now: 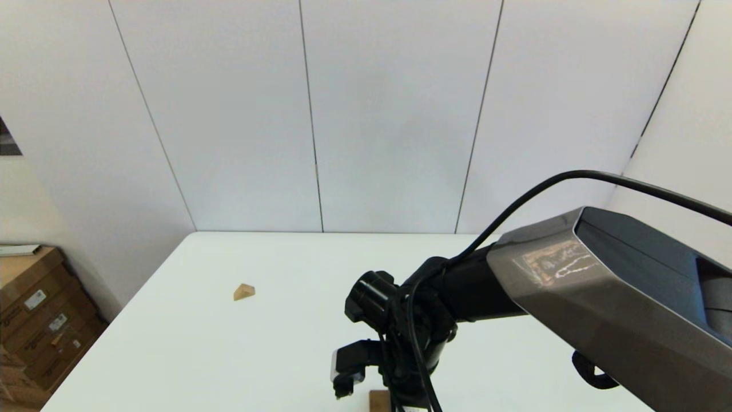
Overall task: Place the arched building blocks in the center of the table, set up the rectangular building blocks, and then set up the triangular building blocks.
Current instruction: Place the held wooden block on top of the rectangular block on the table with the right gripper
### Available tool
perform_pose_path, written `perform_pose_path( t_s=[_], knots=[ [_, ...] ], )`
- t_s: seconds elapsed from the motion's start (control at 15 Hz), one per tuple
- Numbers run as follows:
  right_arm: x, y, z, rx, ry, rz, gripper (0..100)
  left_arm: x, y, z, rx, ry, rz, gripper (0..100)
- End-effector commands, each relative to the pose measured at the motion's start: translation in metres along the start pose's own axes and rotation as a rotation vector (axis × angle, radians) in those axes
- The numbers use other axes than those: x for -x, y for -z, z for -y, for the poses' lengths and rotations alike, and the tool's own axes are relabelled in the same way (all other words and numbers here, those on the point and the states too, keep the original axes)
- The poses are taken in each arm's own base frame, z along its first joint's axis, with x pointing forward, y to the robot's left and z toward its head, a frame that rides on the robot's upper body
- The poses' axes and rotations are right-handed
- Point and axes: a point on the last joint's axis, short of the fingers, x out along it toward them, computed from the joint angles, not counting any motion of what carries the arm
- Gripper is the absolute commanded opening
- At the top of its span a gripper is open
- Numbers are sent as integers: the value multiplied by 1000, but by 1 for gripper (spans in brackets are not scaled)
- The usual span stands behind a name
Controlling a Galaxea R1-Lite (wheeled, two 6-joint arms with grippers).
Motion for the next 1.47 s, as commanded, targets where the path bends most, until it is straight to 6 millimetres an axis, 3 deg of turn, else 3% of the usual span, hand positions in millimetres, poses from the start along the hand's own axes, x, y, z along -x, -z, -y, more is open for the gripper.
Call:
perform_pose_path(
  t_s=[0.07, 1.47],
  knots=[
    [2, -1, 2, 2, 5, 7, 0, 0, 0, 0, 0, 1, 0, 100],
    [1, 2, 4, 1, 0, 4, 0, 0, 0, 0, 0, 1, -2, 100]
  ],
)
